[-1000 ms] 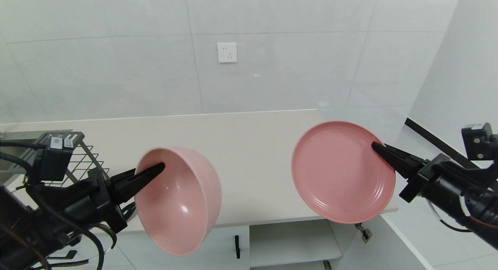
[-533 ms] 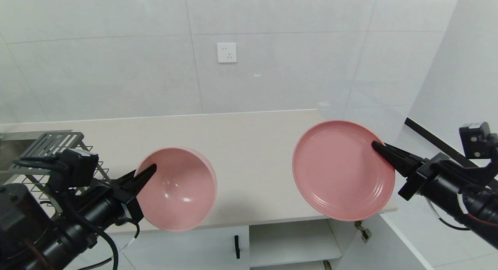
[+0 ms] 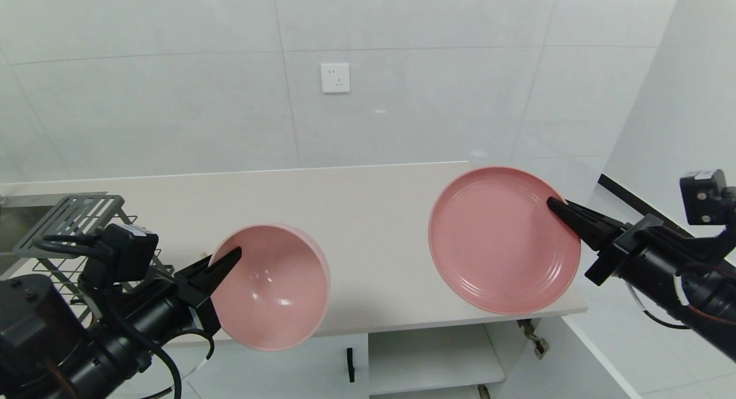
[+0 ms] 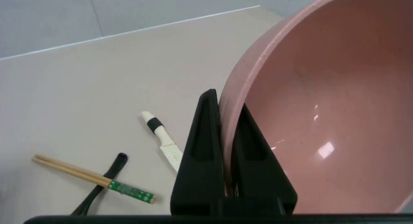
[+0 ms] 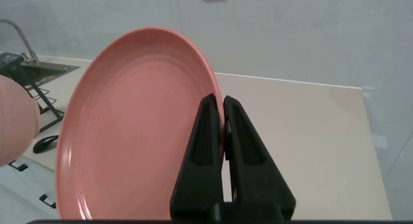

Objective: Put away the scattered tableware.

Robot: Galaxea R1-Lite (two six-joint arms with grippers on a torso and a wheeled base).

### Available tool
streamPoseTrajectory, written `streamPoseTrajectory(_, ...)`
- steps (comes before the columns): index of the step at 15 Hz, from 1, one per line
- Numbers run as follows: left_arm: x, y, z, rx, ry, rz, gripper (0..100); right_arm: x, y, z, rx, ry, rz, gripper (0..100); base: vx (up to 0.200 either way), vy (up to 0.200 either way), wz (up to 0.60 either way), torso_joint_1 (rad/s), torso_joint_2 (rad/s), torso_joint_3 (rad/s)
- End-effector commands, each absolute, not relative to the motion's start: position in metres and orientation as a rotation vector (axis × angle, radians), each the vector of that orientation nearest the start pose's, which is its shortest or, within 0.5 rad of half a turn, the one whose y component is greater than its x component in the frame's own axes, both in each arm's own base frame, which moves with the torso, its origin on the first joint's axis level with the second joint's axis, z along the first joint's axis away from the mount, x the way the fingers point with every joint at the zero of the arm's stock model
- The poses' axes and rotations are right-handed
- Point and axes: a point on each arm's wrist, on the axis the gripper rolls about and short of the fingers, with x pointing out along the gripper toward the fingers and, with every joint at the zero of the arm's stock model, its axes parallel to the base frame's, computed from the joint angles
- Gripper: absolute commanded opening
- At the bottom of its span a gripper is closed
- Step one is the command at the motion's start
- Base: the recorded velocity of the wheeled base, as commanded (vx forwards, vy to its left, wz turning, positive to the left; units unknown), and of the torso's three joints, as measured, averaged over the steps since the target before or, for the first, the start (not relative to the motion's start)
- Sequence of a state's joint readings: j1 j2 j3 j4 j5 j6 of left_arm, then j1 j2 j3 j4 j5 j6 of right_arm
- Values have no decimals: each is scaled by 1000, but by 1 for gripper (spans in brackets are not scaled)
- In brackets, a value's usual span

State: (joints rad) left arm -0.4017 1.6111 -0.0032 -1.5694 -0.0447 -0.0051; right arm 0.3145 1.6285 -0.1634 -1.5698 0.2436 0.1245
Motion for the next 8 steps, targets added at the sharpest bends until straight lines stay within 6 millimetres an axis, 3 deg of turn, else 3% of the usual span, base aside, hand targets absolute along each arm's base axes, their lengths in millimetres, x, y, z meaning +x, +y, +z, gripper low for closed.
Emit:
streamPoseTrajectory(1, 170, -73, 117, 2, 46, -445, 0, 198, 75, 145, 126, -74, 587, 0, -200, 0, 0, -2, 2, 2)
streamPoseTrajectory(3, 170, -73, 117, 2, 46, -442, 0, 197, 75, 146, 126, -76, 589, 0, -200, 0, 0, 12, 5, 0)
streamPoseTrajectory(8, 170, -72, 117, 2, 47, -442, 0, 197, 75, 145, 126, -71, 588, 0, 0, 0, 0, 0, 0, 0)
